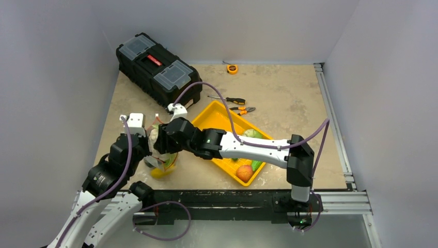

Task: Place the food in the zip-top bag and seal the zipper
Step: Place the fake vegetable in the zipper food storage bag.

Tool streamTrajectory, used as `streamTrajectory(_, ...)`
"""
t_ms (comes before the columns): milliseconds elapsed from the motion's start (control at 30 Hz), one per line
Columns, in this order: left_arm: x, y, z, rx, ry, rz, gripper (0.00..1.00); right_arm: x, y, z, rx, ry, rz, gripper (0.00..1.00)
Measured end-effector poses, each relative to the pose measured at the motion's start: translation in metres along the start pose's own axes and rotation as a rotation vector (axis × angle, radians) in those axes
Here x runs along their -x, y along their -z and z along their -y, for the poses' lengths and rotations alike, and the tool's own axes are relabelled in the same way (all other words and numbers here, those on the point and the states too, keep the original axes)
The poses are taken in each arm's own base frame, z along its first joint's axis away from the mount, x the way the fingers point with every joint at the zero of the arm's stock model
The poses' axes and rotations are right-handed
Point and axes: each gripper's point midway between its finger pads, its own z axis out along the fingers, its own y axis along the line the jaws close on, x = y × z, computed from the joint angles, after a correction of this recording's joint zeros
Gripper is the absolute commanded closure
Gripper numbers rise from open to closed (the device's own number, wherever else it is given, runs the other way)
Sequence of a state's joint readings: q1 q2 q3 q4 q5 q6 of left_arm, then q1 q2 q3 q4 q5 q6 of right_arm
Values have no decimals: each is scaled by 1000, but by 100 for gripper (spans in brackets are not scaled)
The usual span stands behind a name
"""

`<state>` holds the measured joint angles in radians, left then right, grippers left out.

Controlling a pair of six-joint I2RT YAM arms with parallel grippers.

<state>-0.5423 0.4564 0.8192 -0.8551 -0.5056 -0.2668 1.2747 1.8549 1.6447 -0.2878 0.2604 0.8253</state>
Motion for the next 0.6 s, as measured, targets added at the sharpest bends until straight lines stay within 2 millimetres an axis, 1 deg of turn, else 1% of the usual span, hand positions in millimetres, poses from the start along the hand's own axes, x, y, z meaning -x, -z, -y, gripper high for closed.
streamTrajectory(100,0,0,0,0,0,0,100,-3,-7,2,12,-6,-18,56)
streamTrajectory(233,0,0,0,0,1,1,100,-6,-15,3,28,-11,-46,35)
streamTrajectory(300,0,0,0,0,2,3,100,-6,-18,4,30,-10,-54,28)
streamTrajectory(400,1,1,0,-1,3,6,100,-6,-19,7,27,-5,-59,23)
streamTrajectory(600,0,1,-1,-1,4,7,100,-4,-18,7,27,19,-60,22)
